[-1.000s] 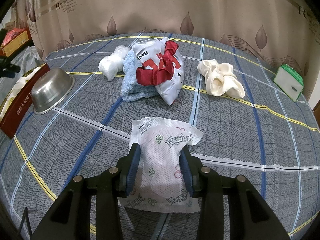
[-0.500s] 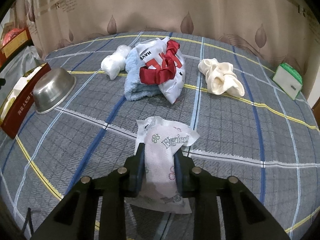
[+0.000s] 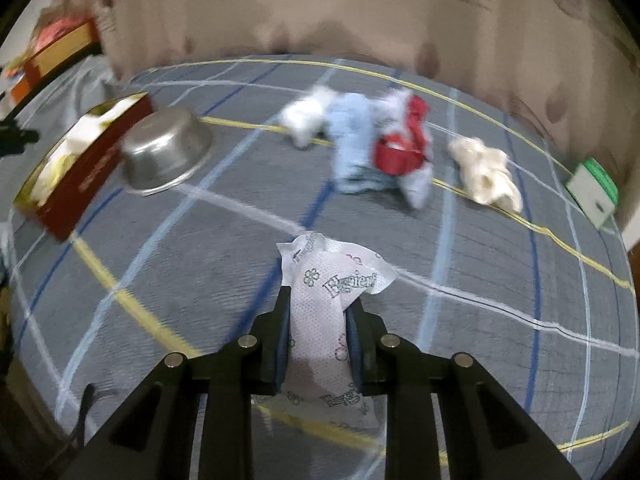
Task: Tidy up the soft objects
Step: 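Carry the printed white pad into the gold tray and open the right tool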
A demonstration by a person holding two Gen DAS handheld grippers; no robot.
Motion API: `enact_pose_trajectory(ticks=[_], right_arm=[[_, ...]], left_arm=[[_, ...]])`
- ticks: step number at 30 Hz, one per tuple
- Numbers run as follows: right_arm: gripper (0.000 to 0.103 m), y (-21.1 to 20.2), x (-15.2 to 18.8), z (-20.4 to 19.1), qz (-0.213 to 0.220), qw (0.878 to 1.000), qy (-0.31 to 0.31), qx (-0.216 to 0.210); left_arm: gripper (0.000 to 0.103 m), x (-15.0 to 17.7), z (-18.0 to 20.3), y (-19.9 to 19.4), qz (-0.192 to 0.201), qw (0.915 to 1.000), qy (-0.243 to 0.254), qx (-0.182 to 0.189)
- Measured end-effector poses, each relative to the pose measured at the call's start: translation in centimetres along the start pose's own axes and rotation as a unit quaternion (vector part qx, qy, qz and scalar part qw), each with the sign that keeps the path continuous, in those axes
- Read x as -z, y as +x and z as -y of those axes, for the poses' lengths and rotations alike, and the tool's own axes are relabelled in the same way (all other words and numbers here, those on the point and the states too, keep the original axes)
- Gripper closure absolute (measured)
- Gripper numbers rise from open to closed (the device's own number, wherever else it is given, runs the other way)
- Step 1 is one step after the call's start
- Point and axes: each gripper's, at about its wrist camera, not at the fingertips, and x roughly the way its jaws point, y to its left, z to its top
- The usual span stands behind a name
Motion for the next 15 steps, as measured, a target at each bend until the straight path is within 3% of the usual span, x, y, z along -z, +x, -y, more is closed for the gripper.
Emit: enact_pose_trajectory(ticks=[4,9,15], right_arm=[[0.081,-0.6,-0.6,-3.7,-0.007,0.999,-0.042,-0.031],[0.081,-1.0,-2.0,-8.7,-0.006,0.992,-0.071,-0.099],[0.081,-1.8,-3.9,-15.5,0.011,0.979,-0.134,-0.154]], left_arm=[[0.041,0.2,-0.8,-0.2,0.004,0.9999,-0.006,-0.009],[0.041,0.2,-2.3,-0.4,0.004,0.9997,-0.025,-0.007],[0.041,0.2,-3.7,-0.6,0.006,0.9991,-0.038,-0.019]])
